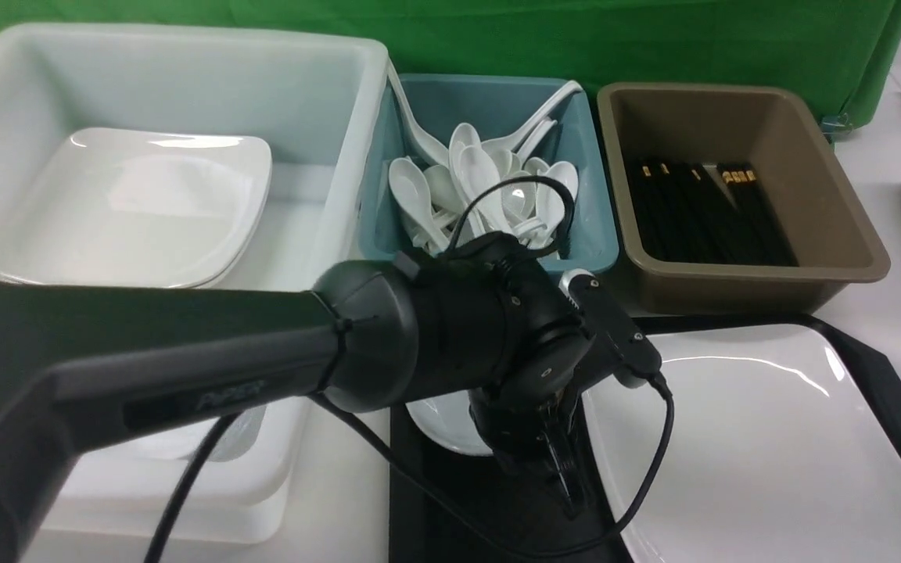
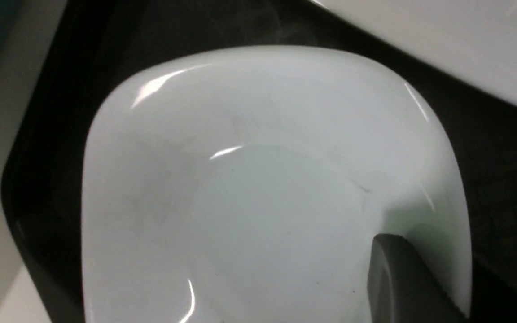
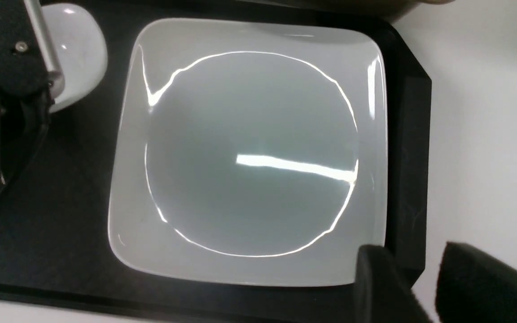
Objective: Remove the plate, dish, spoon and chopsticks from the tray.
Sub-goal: Use the left arm to grab a small plate from the dinner plate, then use the left arm to put the small plate into the large storage box on the left
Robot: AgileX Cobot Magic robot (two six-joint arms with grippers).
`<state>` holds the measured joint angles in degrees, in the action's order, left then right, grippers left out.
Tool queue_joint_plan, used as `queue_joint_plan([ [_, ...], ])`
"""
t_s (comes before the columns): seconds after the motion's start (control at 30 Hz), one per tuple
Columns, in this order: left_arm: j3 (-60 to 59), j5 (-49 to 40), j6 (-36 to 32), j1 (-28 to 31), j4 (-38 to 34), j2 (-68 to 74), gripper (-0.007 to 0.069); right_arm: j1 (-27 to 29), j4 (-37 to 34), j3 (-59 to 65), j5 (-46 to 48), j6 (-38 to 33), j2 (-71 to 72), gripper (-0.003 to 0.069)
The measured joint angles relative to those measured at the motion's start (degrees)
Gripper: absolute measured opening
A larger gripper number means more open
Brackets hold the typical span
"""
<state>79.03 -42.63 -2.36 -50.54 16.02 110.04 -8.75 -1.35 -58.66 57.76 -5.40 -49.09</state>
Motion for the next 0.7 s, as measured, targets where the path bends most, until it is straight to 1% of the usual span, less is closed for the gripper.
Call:
queue_joint_plan([
  [0.17, -0.10, -1.84, 1.38, 0.00, -2.13, -6.01, 0.0018, 0.00, 0.00, 0.00, 0.00, 0.00, 0.00, 0.0237],
  [0.33, 2.34, -4.63, 3.01, 0.06, -5.14, -14.06, 0.0017, 0.00, 0.00, 0.00, 0.00, 0.00, 0.00, 0.0237],
  [0.43, 5.98, -6.70, 3.18, 0.06, -4.89, -19.90, 0.0017, 0.00, 0.00, 0.00, 0.00, 0.00, 0.00, 0.0237],
  [0.5, 8.18, -8.74, 5.04, 0.06, -2.39, -23.84, 0.0017, 0.00, 0.00, 0.00, 0.00, 0.00, 0.00, 0.0237],
  [0.57, 9.88, -12.09, 9.32, 0.46, 4.73, -28.01, 0.0017, 0.00, 0.00, 0.00, -0.25, 0.00, 0.00, 0.0237],
  [0.6, 10.13, -13.86, 11.14, 1.22, 7.18, -29.44, 0.0017, 0.00, 0.00, 0.00, -0.38, 0.00, 0.00, 0.0237],
  [0.63, 10.21, -14.26, 12.04, 1.47, 7.77, -30.10, 0.0017, 0.00, 0.00, 0.00, -0.38, 0.00, 0.00, 0.0237],
  [0.67, 10.39, -17.35, 14.54, 3.73, 10.61, -31.79, 0.0017, 0.00, 0.00, 0.00, -0.43, 0.00, 0.00, 0.0237],
  [0.7, 10.46, -19.65, 16.22, 6.08, 11.43, -32.84, 0.0017, 0.00, 0.00, 0.00, -0.43, 0.00, 0.00, 0.0237],
])
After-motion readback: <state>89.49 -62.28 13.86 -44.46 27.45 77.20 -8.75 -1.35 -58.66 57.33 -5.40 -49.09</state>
